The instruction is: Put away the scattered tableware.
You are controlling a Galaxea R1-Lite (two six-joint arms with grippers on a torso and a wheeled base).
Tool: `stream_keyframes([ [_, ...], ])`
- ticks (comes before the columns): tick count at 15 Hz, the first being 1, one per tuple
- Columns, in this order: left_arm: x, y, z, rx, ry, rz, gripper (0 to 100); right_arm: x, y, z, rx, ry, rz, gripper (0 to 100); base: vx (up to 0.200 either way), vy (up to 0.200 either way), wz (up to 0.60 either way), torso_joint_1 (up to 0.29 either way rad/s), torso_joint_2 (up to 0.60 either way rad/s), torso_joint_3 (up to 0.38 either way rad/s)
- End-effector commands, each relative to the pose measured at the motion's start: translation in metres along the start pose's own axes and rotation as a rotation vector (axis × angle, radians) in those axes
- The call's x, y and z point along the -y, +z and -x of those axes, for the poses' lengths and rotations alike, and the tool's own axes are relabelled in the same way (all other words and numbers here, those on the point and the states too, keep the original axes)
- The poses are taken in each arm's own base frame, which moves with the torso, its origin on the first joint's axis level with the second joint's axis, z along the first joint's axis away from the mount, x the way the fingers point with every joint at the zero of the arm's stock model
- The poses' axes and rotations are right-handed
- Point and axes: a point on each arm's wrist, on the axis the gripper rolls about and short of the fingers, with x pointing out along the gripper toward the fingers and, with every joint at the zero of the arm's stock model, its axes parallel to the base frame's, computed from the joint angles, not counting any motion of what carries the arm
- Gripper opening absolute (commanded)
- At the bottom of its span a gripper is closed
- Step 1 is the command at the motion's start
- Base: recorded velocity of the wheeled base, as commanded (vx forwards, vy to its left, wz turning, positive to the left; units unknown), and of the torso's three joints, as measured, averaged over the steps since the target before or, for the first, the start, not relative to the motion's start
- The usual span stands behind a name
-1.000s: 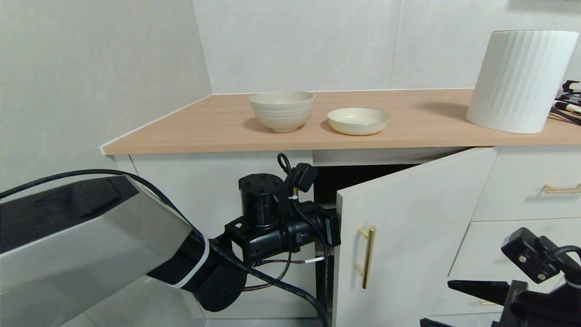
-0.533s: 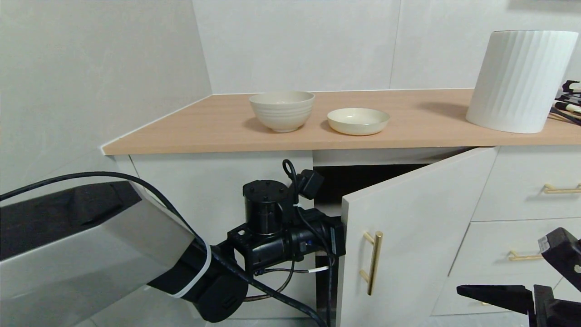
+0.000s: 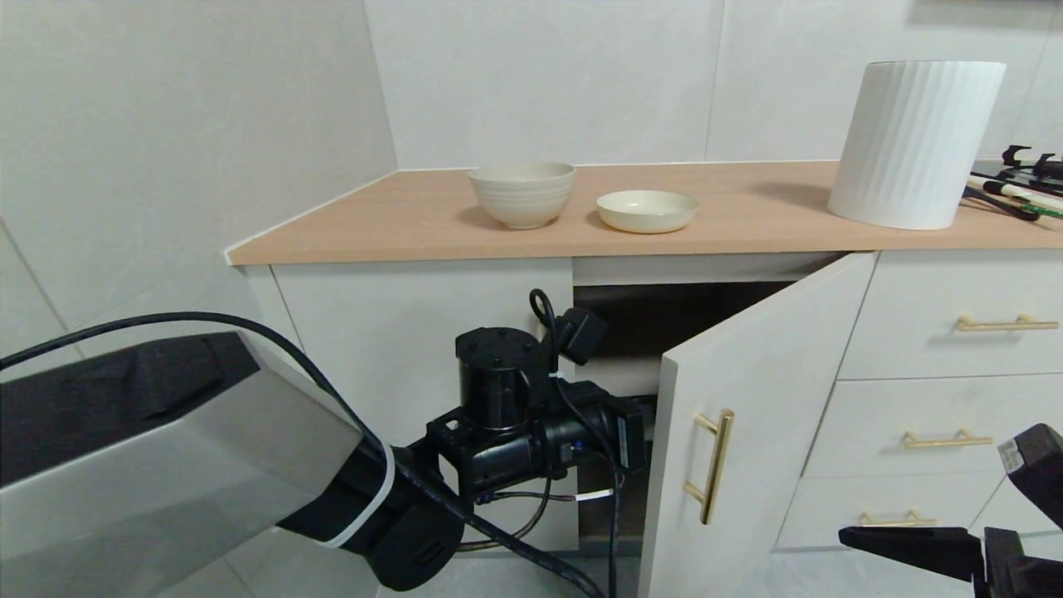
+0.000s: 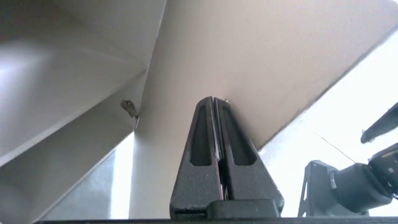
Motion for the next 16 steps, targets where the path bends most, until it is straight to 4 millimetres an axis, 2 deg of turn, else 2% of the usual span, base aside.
stream_keyframes([
  [1,0.004,-0.001,-0.007,-0.011,-0.010,0.001,0,-0.001,0.000,0.001,0.004,0.003,0.002,100,0.000,0.000,0.00,0.000,0.00,0.000],
  [5,0.014,0.007,-0.018,-0.051,-0.020,0.010,0,-0.003,0.000,0.003,0.011,0.018,0.009,100,0.000,0.000,0.00,0.000,0.00,0.000],
  [10,0.016,0.021,-0.029,-0.052,-0.019,0.011,0,-0.003,0.000,0.004,0.013,0.020,0.010,100,-0.200,0.000,0.00,0.006,0.00,-0.007],
  [16,0.016,0.021,-0.029,-0.051,-0.020,0.012,0,-0.005,0.001,0.006,0.023,0.030,0.015,100,0.000,0.000,0.00,0.000,0.00,0.000],
])
